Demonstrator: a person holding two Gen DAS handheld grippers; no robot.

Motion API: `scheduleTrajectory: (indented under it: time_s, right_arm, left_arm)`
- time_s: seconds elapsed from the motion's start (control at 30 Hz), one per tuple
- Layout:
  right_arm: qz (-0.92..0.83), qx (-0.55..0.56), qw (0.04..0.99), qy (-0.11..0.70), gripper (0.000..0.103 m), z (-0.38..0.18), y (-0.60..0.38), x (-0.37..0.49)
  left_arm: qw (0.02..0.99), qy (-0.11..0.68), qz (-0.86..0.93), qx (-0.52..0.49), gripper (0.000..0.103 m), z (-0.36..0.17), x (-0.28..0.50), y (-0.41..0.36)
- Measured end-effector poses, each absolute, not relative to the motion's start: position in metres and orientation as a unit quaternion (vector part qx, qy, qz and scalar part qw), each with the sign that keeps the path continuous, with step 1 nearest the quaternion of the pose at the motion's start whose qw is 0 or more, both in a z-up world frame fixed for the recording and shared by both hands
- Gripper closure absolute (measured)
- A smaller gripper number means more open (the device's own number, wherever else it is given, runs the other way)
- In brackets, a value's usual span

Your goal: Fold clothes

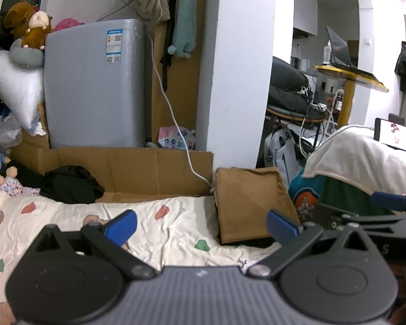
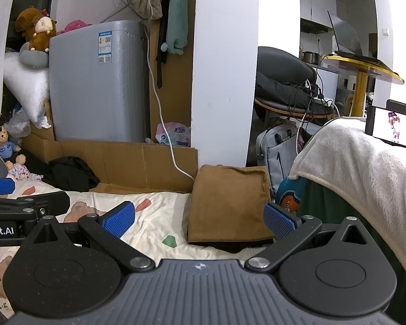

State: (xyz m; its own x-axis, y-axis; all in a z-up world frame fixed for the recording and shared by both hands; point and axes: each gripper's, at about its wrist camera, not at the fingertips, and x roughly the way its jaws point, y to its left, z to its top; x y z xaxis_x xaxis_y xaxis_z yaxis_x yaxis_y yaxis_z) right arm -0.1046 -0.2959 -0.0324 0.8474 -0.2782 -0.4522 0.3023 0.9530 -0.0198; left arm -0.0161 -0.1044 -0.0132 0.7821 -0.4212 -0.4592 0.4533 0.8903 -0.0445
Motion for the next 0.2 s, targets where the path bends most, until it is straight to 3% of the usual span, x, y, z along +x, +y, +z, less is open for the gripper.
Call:
scheduleTrajectory:
  time_s: [0.2]
  right_arm:
    - [-0.151,0.027,0.96,0.235,0.0,-0.0339,-0.2966,-0.104]
  left_arm:
    - [0.943,0.24,-0.229,0.034,0.0,-0.016,-0.0139,-0.1027]
